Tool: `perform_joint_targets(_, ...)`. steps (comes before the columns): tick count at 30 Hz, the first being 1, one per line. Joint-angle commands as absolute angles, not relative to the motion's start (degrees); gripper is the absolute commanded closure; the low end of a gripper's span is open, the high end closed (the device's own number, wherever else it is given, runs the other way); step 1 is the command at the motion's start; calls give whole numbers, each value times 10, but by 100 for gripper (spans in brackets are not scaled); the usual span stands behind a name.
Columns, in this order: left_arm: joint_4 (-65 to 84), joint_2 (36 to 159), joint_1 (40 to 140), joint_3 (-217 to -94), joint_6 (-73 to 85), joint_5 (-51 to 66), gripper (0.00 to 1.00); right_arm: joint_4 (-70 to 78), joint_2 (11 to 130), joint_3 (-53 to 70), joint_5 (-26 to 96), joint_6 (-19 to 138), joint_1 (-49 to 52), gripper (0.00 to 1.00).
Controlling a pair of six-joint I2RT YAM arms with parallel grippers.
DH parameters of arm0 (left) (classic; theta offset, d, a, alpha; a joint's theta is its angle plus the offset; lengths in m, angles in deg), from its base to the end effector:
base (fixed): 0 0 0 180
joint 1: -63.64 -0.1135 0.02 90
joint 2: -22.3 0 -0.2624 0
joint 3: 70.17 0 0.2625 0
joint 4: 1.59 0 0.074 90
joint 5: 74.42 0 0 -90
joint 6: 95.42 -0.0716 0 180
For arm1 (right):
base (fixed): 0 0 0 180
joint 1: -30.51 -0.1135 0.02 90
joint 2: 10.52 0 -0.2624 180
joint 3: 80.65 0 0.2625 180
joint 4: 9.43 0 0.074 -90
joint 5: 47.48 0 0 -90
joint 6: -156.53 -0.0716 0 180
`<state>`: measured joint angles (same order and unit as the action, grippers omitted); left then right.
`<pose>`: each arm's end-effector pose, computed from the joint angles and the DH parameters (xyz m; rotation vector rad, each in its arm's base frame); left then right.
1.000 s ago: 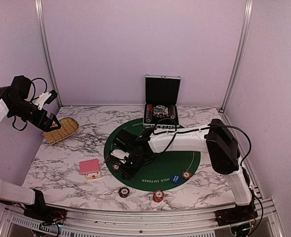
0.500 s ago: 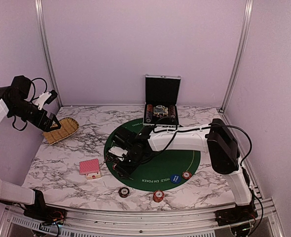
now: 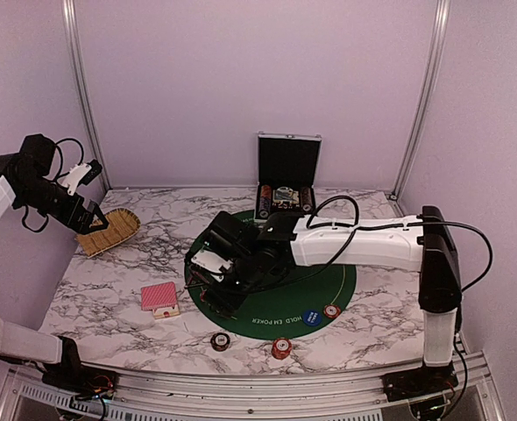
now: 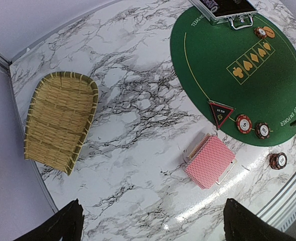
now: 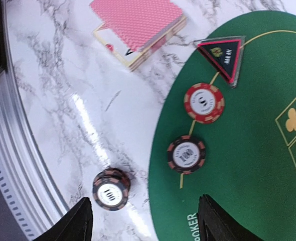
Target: Distribute texas hold em gaming equipment
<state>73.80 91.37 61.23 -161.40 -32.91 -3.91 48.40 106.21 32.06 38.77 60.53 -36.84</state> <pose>0.2549 -0.0132 0.3443 0.6636 2.3441 -0.1950 0.1761 0.4342 0.2012 -1.4200 2.3498 0.4832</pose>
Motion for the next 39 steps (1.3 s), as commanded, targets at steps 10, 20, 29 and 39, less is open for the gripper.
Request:
perform_joint_targets(10,757,901,613,-1623,-331,-47,1,485,1085,274,369,589,-419,29)
perform_joint_targets(20,757,904,613,-1624,-332,-45,1,474,1116,290,360,602,-419,34)
perform_joint_targets(29,758,906,613,-1625,-333,-43,1,467,1134,304,345,605,-419,46)
perform_joint_targets(39,758,906,613,-1624,-336,-39,1,466,1140,302,340,604,-419,54)
